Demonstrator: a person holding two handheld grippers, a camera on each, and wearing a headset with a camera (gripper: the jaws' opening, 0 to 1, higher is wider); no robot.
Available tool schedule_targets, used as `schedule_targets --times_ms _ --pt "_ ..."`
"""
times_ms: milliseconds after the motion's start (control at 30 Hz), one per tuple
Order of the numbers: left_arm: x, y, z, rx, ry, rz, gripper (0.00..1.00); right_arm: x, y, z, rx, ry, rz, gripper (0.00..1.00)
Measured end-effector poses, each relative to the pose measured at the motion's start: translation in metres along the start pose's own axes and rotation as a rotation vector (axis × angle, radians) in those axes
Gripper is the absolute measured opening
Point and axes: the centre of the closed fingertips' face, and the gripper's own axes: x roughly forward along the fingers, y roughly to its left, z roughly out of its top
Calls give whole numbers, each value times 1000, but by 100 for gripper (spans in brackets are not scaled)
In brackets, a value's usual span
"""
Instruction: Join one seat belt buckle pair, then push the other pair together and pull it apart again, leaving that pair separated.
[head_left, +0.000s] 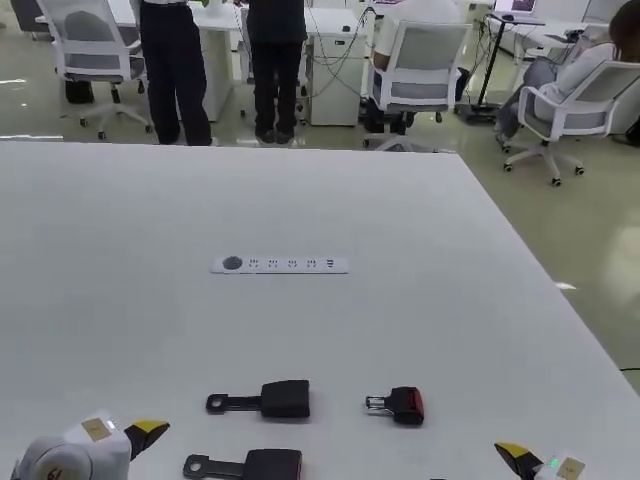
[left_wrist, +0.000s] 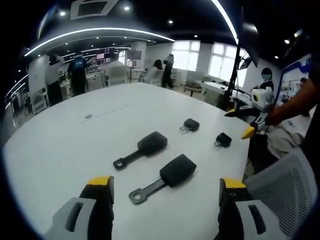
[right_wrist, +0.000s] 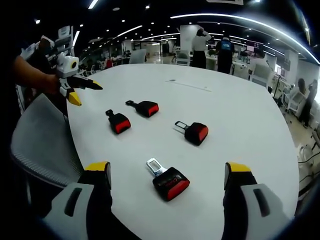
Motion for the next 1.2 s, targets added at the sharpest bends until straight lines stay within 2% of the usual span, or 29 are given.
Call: schedule_targets --times_ms 500,700,767,800,933,1000,1100,1133,1200 --pt "27 0 -5 42 47 -74 84 18 0 -9 -17 75 110 89" --pt "41 -3 -7 70 66 -120 80 24 -1 -20 -52 135 151 84" --pt "46 -4 -8 89 76 -140 79 26 -2 -23 -54 149 161 83" --pt "50 -1 -13 104 90 -148 78 27 -3 -25 -50 157 170 82" --pt "61 1 -19 133 119 -175 77 28 -3 -29 -73 189 196 81" --pt "63 -6 -14 168 132 -194 76 30 -3 -33 -86 209 213 80" --pt "70 -5 -18 188 150 -214 74 33 -4 -41 -106 233 238 78" --pt "71 -11 -14 200 157 -228 74 33 -3 -41 -109 239 243 76" --pt "75 -14 -16 233 178 -249 72 34 -3 -43 -117 253 257 74"
